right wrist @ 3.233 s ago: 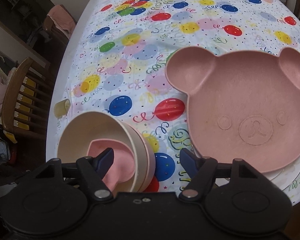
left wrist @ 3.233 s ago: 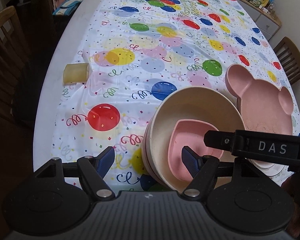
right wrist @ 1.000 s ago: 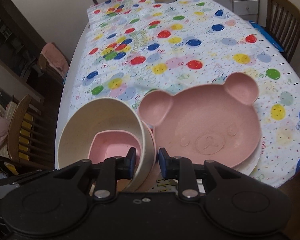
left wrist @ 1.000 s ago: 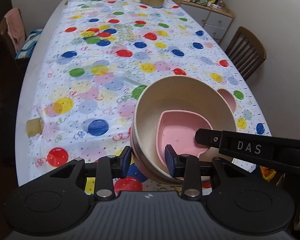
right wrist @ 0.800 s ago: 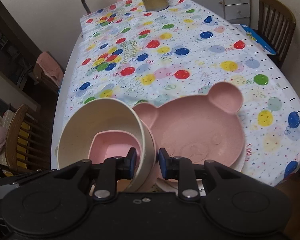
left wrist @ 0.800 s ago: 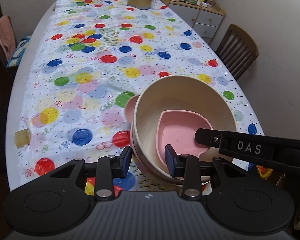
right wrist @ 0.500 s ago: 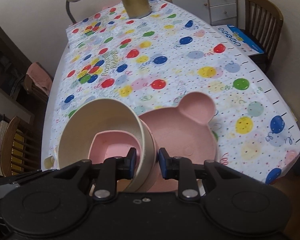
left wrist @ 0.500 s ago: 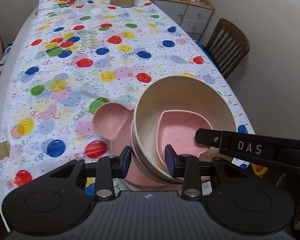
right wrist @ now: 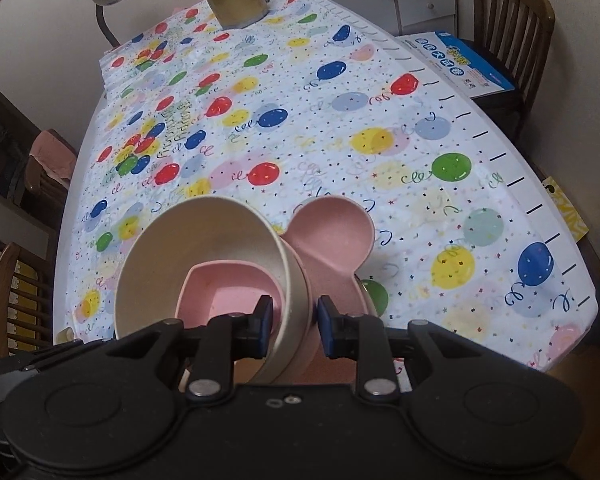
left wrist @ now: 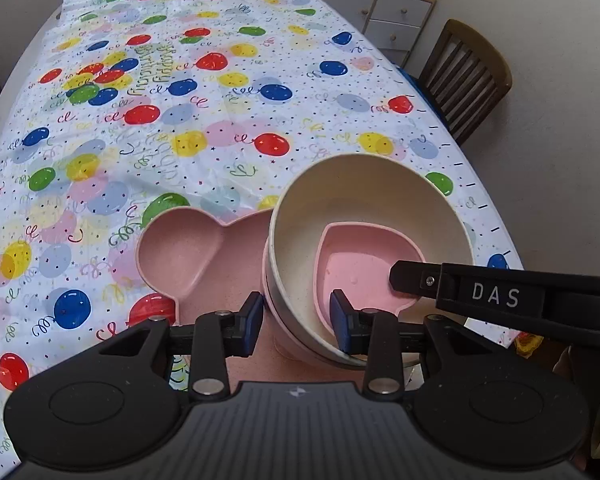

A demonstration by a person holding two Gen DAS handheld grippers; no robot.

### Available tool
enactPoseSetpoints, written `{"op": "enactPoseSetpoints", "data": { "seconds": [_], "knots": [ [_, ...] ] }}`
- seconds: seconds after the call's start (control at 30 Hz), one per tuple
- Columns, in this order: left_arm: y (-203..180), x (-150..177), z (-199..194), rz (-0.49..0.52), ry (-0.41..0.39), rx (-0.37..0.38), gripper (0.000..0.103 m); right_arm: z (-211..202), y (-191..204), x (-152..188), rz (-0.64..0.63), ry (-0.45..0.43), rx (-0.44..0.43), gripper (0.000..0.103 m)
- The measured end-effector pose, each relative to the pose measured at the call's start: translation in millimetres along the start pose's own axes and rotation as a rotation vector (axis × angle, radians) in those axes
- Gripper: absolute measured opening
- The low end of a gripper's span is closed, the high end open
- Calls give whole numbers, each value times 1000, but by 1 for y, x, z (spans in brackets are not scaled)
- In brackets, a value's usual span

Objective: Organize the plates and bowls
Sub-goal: 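Carry the bowl stack with both grippers onto the pink bear plate center, then lower the bowl stack onto the bear plate and open both grippers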

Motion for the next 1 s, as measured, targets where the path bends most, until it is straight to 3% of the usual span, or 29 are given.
{"op": "enactPoseSetpoints", "data": {
  "seconds": [0.43,1.0],
  "knots": [
    [6,11,22,-18,36,-9,35,28,-8,6,-7,70,-14,24],
    [14,22,22,-7,33,7,35,33,-10,19,20,66,-17,25]
  ]
}}
Point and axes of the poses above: each gripper's, at about its wrist camera, not at the fingertips, and z roughly the way its jaws point, y to its left, x to its underside, the point moved 5 cm from there along z, roughly the way its jaws point, and after that the axes turned 15 degrees about -x, right-handed, at the moved point
